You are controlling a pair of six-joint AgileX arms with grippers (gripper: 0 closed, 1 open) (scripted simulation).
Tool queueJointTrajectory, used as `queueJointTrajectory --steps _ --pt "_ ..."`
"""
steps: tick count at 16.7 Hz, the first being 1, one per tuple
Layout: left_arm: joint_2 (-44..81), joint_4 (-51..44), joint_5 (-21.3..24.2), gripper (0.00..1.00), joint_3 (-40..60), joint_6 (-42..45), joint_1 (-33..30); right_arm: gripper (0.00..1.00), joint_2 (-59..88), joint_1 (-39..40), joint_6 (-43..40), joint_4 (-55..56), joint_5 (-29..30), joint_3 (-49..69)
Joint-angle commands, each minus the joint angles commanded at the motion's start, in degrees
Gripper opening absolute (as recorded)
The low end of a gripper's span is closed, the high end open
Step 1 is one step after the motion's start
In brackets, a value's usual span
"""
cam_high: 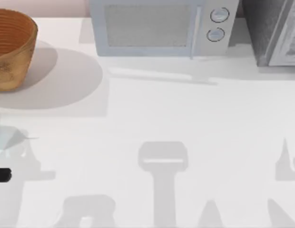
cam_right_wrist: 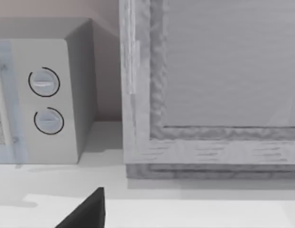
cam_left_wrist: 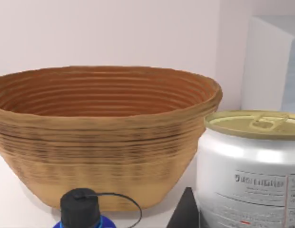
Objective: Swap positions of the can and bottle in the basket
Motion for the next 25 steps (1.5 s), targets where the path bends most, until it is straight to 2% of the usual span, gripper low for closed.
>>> queueJointTrajectory --steps 4,6,16,25 --pt "0.41 -0.05 0.15 0.00 0.08 0.13 0.10 1.00 0.00 0.00 0.00 0.00 0.00 0.00" --pt "2.83 0.95 2.27 0.00 1.28 0.16 -0.69 1.00 0.00 0.00 0.00 0.00 0.00 0.00" --pt "32.26 15.01 22.89 0.00 15.52 0.31 -8.34 1.00 0.00 0.00 0.00 0.00 0.00 0.00" --pt "59.62 29.09 39.50 0.00 28.14 0.44 -14.49 1.00 0.00 0.00 0.00 0.00 0.00 0.00"
